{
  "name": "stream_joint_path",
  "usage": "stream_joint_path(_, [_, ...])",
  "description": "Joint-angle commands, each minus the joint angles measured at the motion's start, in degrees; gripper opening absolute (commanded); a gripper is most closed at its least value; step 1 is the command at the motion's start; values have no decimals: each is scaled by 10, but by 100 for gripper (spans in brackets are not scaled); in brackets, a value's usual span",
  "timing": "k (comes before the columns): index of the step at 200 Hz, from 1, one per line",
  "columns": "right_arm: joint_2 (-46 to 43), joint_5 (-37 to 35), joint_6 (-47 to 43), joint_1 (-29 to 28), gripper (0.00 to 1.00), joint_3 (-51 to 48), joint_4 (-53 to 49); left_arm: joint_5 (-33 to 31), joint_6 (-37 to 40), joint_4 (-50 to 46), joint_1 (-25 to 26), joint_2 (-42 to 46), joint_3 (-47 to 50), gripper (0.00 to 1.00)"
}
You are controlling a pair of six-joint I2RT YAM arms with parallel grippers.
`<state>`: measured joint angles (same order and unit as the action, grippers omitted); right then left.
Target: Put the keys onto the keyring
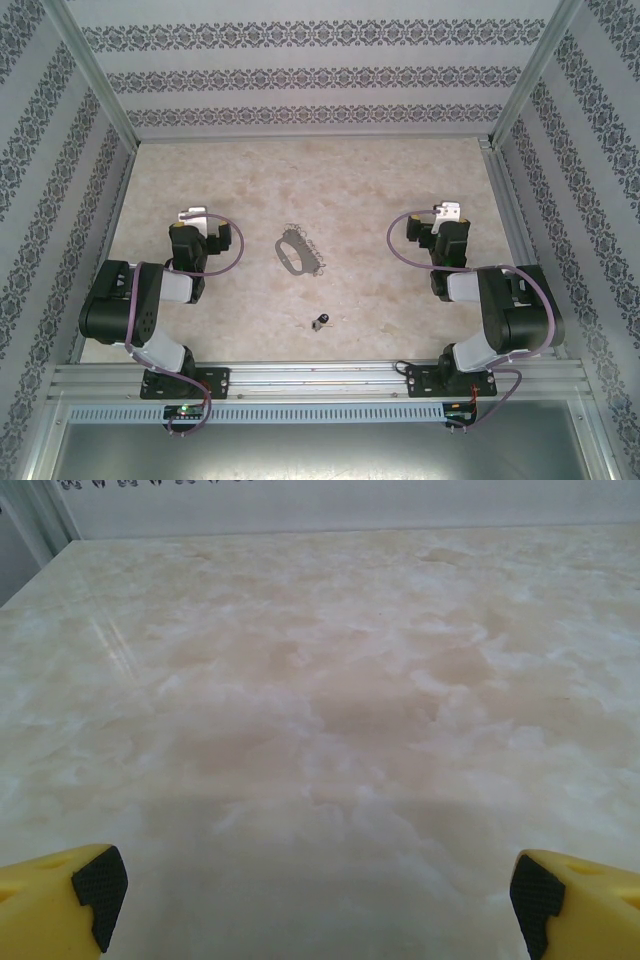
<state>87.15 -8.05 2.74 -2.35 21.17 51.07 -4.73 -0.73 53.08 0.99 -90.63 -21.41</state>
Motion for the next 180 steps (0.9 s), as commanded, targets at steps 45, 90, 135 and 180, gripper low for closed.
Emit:
stream_joint_path(45, [-6, 21, -4, 7, 97, 9, 0, -7, -11, 6, -8, 0, -5, 100])
stream_joint_path(90, [-45, 14, 0, 8, 98, 42, -74, -11, -14, 58, -7, 18, 29, 100])
stream_joint_path(135, [-90, 22, -5, 8, 98, 101, -227, -29, -15, -23, -6, 100, 26, 100])
stream_joint_path(180, [-157, -15, 76, 9, 98, 131, -282, -60, -29, -130, 6, 187, -7, 100])
